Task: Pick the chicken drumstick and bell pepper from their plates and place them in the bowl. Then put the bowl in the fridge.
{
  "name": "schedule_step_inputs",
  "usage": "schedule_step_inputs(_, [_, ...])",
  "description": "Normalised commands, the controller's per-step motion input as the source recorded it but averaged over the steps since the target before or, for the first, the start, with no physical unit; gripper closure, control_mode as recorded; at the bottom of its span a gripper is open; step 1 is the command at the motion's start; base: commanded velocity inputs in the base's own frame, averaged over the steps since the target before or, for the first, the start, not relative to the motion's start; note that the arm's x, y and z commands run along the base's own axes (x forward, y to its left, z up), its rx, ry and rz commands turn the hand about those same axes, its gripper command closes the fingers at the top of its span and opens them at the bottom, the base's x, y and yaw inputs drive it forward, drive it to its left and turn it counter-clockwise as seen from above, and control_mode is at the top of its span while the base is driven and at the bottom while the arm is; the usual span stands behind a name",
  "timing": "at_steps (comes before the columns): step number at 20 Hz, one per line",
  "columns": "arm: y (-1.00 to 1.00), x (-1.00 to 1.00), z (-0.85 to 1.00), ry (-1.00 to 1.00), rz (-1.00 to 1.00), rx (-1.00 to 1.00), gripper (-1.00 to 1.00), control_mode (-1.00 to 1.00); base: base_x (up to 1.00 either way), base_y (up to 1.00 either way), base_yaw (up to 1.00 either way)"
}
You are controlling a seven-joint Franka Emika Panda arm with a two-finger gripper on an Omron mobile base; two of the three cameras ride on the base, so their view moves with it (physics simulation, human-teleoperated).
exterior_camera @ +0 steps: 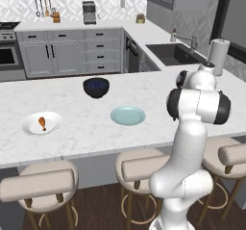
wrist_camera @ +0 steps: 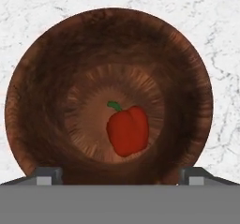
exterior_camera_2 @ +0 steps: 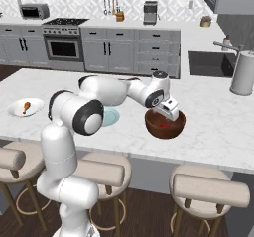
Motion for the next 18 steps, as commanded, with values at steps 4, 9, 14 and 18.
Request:
schedule_step_inputs(4, [0.86,-0.15,0.66,-0.03,0.22,-0.10,-1.00,-1.00,0.00,0.00,0.00])
schedule_step_inputs(9, [1.00,-0.41,0.62,-0.01,0.49,-0.01,-1.00,-1.00,0.00,0.00,0.00])
schedule_step_inputs(14, [1.00,-0.70,0.47,0.00,0.57,-0.14,-1.00,-1.00,0.00,0.00,0.00])
schedule_step_inputs(18, [1.00,-1.00,0.21,0.00,0.36,-0.24,-1.00,-1.00,0.00,0.00,0.00])
